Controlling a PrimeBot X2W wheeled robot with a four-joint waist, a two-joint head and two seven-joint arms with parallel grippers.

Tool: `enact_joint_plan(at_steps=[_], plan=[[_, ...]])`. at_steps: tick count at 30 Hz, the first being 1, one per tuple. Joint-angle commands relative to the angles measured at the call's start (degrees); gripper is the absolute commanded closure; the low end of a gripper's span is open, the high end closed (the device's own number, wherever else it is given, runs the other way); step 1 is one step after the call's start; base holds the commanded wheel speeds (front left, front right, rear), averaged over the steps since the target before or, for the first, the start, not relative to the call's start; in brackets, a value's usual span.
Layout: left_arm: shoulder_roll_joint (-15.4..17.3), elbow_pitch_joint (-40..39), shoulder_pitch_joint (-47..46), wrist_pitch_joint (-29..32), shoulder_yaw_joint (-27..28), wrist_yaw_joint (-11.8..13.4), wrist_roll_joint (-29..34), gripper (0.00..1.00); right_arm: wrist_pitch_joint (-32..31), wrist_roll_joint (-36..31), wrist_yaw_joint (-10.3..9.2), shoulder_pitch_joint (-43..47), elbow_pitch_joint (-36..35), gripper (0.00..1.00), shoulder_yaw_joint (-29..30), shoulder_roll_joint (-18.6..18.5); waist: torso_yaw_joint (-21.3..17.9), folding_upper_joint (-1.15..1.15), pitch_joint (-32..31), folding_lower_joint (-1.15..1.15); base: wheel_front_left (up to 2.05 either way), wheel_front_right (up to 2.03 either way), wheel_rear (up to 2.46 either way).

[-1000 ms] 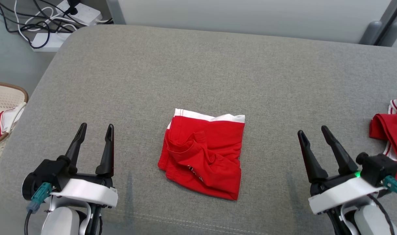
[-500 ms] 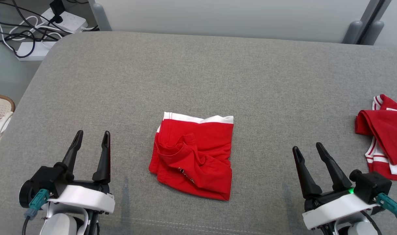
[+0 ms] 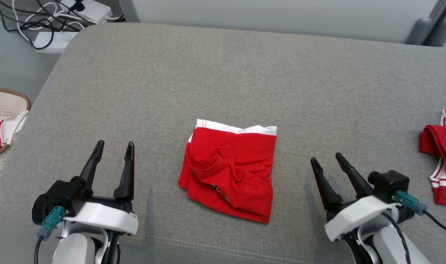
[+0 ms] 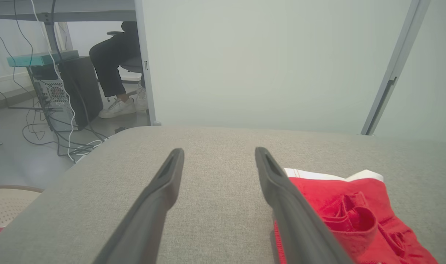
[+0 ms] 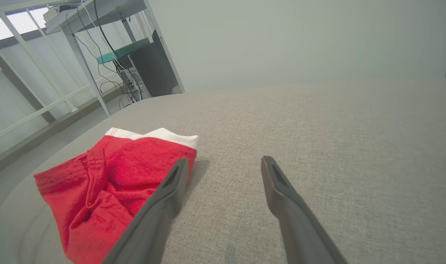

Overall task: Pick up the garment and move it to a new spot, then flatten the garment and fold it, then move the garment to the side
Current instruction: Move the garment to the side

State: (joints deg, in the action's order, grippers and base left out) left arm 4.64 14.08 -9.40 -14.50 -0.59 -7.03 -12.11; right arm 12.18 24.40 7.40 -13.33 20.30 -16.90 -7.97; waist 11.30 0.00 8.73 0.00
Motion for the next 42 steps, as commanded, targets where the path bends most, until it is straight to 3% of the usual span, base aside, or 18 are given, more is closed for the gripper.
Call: enact_joint_plan(at_steps=[1, 9, 17, 18, 19, 23, 29, 42], plan=[[0.92, -1.25, -2.86, -0.5, 1.35, -0.23, 0.52, 0.0, -0.17, 0.71, 0.09, -2.69, 0.43, 0.0, -2.29, -0.34, 1.27, 0.0, 0.72, 0.0, 0.0, 0.0, 0.0], [-0.17, -0.43, -4.76, -0.5, -1.19, -0.34, -0.24, 0.0, -3.44, 8.35, 0.09, -10.39, 14.46, 0.0, -12.28, 0.75, 6.37, 0.0, 1.87, 0.0, 0.0, 0.0, 0.0], [-0.52, -0.04, -4.96, -0.5, -1.32, -0.39, -0.44, 0.0, -6.62, 18.56, 0.09, -15.57, 21.29, 0.0, -19.08, 1.81, 7.88, 0.0, 2.17, 0.0, 0.0, 0.0, 0.0], [-0.54, -0.02, -4.95, -0.5, -1.26, -0.39, -0.43, 0.0, -6.73, 19.66, 0.09, -16.18, 21.33, 0.63, -20.04, 1.72, 7.87, 0.0, 2.2, 0.0, 0.0, 0.0, 0.0], [-0.57, -0.02, -4.95, -0.5, -1.19, -0.39, -0.43, 0.0, -6.99, 20.95, 0.09, -16.68, 21.16, 1.0, -21.08, 1.59, 7.85, 0.0, 2.19, 0.0, 0.0, 0.0, 0.0], [-0.64, -0.14, -4.94, -0.5, -0.66, -0.41, -0.43, 0.0, -4.74, 22.58, 0.09, -19.53, 18.64, 1.0, -25.06, -1.27, 7.29, 0.0, 2.16, 0.0, 0.0, 0.0, 0.0], [-0.91, -0.92, -4.6, -0.5, 0.07, -0.42, -0.42, 0.0, 1.35, 12.31, 0.09, -25.71, 11.68, 1.0, -31.72, -9.97, 4.24, 0.0, 1.8, 0.0, 0.0, 0.0, 0.0], [-0.2, -2.82, -5.22, -0.5, 0.07, -0.45, 0.37, 0.0, -5.2, 12.75, 0.09, -23.12, -0.9, 1.0, -27.81, -20.39, -6.04, 0.0, 2.85, 0.0, 0.0, 0.0, 0.0]])
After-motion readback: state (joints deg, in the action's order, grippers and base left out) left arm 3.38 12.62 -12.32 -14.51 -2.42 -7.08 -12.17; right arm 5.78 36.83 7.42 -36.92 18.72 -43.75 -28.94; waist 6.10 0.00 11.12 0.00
